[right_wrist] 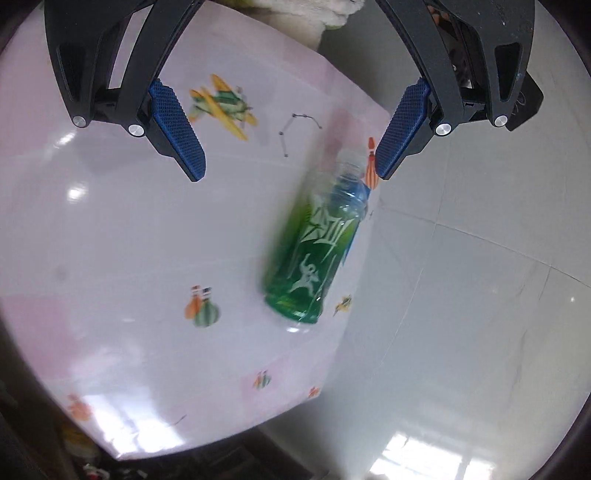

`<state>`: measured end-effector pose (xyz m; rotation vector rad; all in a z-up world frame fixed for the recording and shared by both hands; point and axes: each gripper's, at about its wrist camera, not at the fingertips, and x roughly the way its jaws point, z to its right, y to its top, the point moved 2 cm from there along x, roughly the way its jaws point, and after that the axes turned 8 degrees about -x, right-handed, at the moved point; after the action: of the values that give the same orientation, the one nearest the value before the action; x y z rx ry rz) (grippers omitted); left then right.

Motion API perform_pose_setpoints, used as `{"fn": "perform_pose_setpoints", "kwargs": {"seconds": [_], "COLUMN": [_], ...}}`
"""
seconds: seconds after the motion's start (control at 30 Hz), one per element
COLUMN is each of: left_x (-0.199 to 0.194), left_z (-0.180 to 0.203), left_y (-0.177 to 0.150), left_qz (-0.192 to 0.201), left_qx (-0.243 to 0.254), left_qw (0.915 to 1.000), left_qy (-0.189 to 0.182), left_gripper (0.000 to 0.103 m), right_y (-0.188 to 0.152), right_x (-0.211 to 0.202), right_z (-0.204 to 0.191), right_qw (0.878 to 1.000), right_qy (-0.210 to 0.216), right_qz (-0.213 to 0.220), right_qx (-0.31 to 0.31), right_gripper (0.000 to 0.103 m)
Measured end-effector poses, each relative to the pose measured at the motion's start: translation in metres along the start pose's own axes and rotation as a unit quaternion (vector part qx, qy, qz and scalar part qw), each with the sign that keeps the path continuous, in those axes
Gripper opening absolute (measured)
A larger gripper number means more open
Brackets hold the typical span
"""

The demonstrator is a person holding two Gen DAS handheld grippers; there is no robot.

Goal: Collect trash
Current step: 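Return both tools to the table toward the green bottle and toothpaste box, then grasp the green bottle with the right tool while the left tool grasps the toothpaste box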

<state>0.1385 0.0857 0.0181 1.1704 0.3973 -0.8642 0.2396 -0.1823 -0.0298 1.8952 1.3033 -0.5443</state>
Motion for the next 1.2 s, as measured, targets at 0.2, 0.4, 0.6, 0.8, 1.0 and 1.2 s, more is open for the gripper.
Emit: {"fn": "perform_pose_setpoints", "kwargs": {"seconds": [0.2,0.4,0.6,0.8,1.0,1.2], "left_x": [-0.001,0.001,0.017,0.060,0.120,0.166], "left_z": [-0.035,-0.052,-0.061,-0.054,-0.024,-0.016], "left_y": [0.000,0.002,0.015,0.037,0.055,0.059], "left_qz": [0.012,0.009,-0.009,-0.040,-0.063,-0.105], "left_qx": [-0.025,-0.047,-0.069,-0.054,0.070,0.142], "left_qw": [0.9981,0.9972,0.9968,0.9975,0.9932,0.9776], "left_qy": [0.056,0.059,0.040,0.024,0.069,0.115], "left_gripper": [0.092,0.092,0.091,0.091,0.091,0.076], "right_y": [0.017,0.021,0.021,0.010,-0.011,-0.037], "right_x": [0.079,0.105,0.105,0.062,0.008,-0.038], "right_z": [-0.033,-0.037,-0.037,-0.013,0.019,0.038], "right_qw": [0.998,0.996,0.998,0.998,0.995,0.989], "right_qy": [-0.015,-0.056,-0.036,-0.048,-0.094,-0.148], "right_qz": [-0.065,-0.072,-0.059,-0.038,-0.023,-0.006], "right_qx": [-0.006,0.006,0.007,0.022,0.007,-0.017], "right_gripper": [0.089,0.089,0.071,0.065,0.065,0.065]}}
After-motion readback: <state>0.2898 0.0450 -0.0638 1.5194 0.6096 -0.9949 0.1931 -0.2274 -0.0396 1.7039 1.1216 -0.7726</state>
